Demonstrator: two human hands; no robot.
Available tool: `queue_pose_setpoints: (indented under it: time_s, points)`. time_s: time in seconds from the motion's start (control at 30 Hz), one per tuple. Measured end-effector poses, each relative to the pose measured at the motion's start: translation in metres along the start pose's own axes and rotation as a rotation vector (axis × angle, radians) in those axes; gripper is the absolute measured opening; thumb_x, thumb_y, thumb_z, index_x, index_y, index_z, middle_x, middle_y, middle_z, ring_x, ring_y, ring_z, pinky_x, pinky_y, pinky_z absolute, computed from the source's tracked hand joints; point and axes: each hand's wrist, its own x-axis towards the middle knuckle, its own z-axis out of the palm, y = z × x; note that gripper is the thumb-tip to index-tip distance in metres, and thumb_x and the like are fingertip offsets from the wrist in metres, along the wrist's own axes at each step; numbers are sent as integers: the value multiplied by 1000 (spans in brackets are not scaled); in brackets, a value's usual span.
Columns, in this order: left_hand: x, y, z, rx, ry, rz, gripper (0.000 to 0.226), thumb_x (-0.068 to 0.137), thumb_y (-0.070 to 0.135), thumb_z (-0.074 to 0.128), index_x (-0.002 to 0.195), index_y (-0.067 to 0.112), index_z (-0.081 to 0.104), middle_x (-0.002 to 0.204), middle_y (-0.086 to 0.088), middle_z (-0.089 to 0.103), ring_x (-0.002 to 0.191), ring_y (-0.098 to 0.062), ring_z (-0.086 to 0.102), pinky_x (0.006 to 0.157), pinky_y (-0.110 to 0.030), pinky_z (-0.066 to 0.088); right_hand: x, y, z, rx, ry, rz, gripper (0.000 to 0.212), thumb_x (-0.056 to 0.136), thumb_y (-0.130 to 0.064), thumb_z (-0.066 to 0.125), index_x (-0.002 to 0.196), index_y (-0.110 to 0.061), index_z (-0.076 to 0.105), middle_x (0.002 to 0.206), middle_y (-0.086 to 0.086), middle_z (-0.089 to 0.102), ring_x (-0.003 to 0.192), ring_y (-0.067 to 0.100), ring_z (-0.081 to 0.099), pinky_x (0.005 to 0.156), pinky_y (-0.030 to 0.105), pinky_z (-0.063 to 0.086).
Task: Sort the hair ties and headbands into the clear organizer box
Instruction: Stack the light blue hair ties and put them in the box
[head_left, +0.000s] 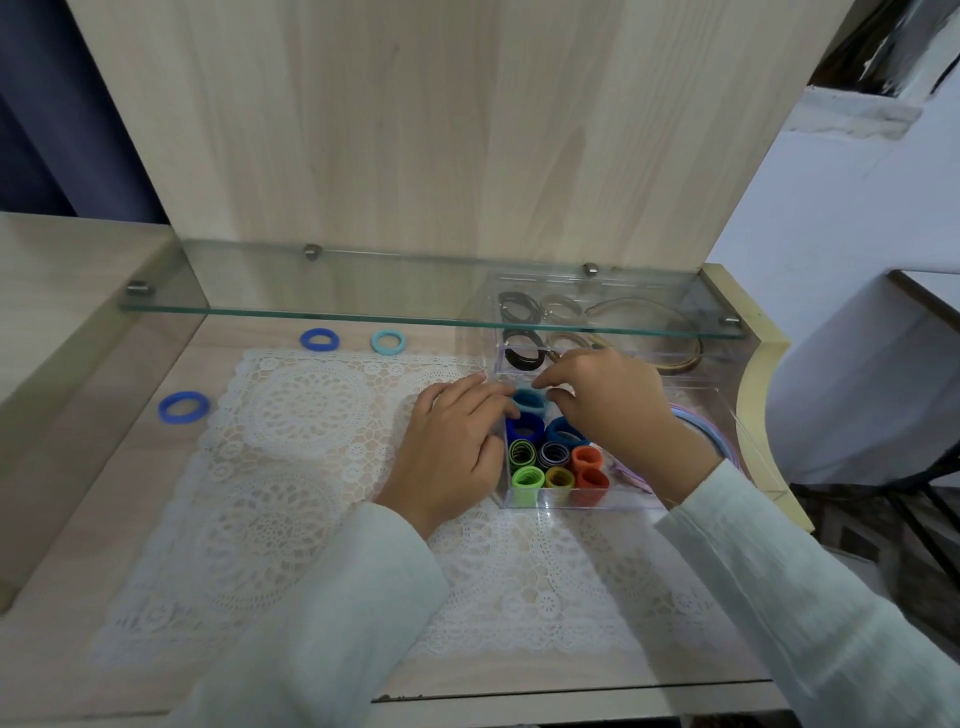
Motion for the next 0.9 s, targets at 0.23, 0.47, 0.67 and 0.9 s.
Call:
queue_pose_setpoints:
  time_s: [0.23,0.47,0.67,0.9]
  points:
    - [0,0,0,-6,9,2,42,82,26,32,107,23,65,130,9,62,133,-16,45,111,-38,25,-1,-3,-7,-62,-79,-143,36,100,-29,48,129,-49,53,118,-7,56,108,16,55,63,28,35]
    - [0,0,0,-3,13,9,42,82,25,32,106,22,65,129,8,62,132,-16,45,109,-35,25,7,-8,-7,-71,-148,-153,33,97,-28,54,122,-51,57,114,-7,57,105,17,56,63,29,36]
    - [0,0,0,-9,24,16,39,80,23,34,104,21,65,126,7,63,129,-16,47,107,-32,25,8,-13,-5,-90,-142,-158,35,99,-28,49,121,-55,56,115,-6,58,107,19,56,64,31,37]
    - [1,0,-1,-5,2,10,47,82,25,32,115,23,65,129,10,62,130,-13,45,109,-30,22,0,-5,-15,59,-213,180,30,94,-21,46,109,-36,67,120,-3,61,103,19,58,72,32,46]
